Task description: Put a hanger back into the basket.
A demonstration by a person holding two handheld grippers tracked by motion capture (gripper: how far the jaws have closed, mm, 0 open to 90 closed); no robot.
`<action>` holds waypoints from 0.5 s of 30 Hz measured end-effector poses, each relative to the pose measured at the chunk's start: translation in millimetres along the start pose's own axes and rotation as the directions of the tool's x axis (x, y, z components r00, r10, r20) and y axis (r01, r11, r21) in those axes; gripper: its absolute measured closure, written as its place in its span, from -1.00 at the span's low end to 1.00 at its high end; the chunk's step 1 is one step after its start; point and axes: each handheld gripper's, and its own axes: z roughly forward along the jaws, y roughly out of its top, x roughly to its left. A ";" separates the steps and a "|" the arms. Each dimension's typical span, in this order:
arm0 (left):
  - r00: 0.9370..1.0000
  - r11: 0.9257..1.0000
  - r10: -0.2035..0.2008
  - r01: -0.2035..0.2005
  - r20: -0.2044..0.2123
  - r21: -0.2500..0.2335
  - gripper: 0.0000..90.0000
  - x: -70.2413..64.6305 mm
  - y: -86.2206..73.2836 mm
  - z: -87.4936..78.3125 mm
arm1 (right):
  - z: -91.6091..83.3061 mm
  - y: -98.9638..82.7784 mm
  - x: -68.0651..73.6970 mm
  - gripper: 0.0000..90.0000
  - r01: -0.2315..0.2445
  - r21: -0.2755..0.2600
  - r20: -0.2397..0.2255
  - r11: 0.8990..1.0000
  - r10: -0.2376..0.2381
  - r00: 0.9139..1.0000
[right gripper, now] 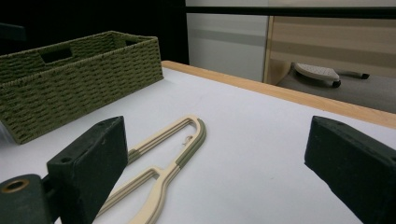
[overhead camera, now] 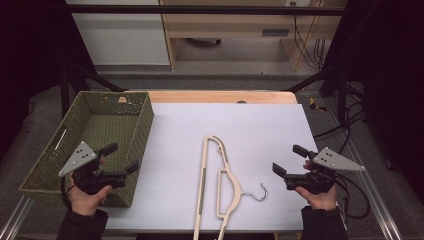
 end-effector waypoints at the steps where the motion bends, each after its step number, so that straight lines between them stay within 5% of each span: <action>1: 1.000 1.000 0.000 0.000 0.000 0.000 -0.88 0.0 0.0 0.0 | 0.0 0.0 0.0 -0.85 0.000 0.000 0.000 1.000 0.000 1.000; 15: 1.000 1.000 0.013 -0.013 0.004 0.006 -0.88 -3.2 -1.0 0.2 | 18.9 -7.5 12.6 -0.69 0.082 0.094 -0.089 0.992 -0.073 0.993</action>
